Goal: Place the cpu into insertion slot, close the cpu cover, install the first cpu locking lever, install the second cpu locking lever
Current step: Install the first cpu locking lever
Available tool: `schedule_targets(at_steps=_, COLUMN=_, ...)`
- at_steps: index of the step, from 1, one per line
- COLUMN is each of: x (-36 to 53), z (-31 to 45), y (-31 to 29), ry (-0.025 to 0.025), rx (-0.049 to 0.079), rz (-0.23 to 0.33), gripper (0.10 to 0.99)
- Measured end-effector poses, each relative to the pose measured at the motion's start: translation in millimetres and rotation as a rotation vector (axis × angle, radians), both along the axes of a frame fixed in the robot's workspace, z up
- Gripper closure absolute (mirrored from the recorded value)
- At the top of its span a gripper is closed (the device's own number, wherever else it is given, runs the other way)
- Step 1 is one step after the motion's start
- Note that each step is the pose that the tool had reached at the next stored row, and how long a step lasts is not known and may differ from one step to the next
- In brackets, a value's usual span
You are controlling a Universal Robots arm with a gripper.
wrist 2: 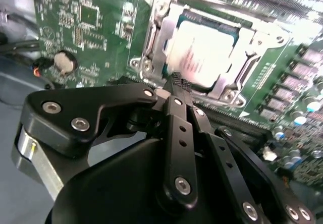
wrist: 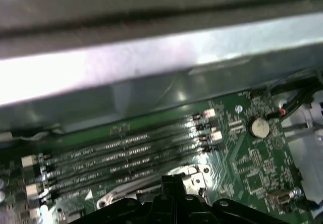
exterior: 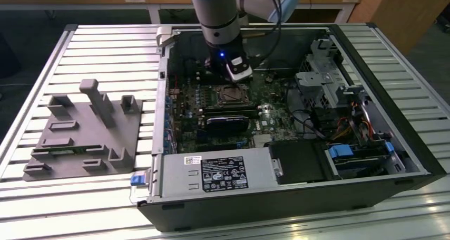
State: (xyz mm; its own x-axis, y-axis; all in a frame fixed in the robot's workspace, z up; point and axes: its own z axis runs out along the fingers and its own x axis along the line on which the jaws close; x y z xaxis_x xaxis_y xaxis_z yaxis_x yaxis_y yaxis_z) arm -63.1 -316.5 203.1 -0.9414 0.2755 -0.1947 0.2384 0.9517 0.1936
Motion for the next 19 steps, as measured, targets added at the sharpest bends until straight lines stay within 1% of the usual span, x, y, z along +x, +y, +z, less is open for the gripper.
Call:
schedule_targets(at_steps=1, x=0.5, z=0.0, y=0.0, ry=0.0045, rx=-0.009, rz=0.0, gripper=0.98)
schedule_targets(at_steps=3, x=2.1, z=-0.1, y=0.0, ry=0.0158, rx=-0.027, rz=0.0, gripper=0.98)
schedule_targets(at_steps=6, x=5.2, z=-0.1, y=0.0, ry=0.0353, rx=-0.05, rz=0.0, gripper=0.98)
schedule_targets(at_steps=9, x=8.9, z=-0.2, y=-0.2, ry=0.0574, rx=-0.07, rz=0.0, gripper=0.98)
schedule_targets(at_steps=11, x=11.4, z=-0.2, y=-0.5, ry=0.0733, rx=-0.082, rz=0.0, gripper=0.98)
schedule_targets(at_steps=12, x=12.5, z=-0.3, y=-0.8, ry=0.0809, rx=-0.086, rz=0.001, gripper=0.98)
schedule_targets(at_steps=13, x=13.6, z=-0.3, y=-1.2, ry=0.0907, rx=-0.09, rz=0.001, gripper=0.98)
schedule_targets(at_steps=14, x=14.5, z=-0.3, y=-1.7, ry=0.0992, rx=-0.093, rz=0.001, gripper=0.98)
schedule_targets(at_steps=15, x=15.1, z=-0.4, y=-2.6, ry=0.1057, rx=-0.094, rz=0.001, gripper=0.98)
schedule_targets(at_steps=16, x=15.4, z=-0.4, y=-3.6, ry=0.1092, rx=-0.096, rz=0.001, gripper=0.98)
schedule_targets(at_steps=19, x=16.1, z=-0.8, y=-6.8, ry=0.1149, rx=-0.1, rz=0.001, gripper=0.98)
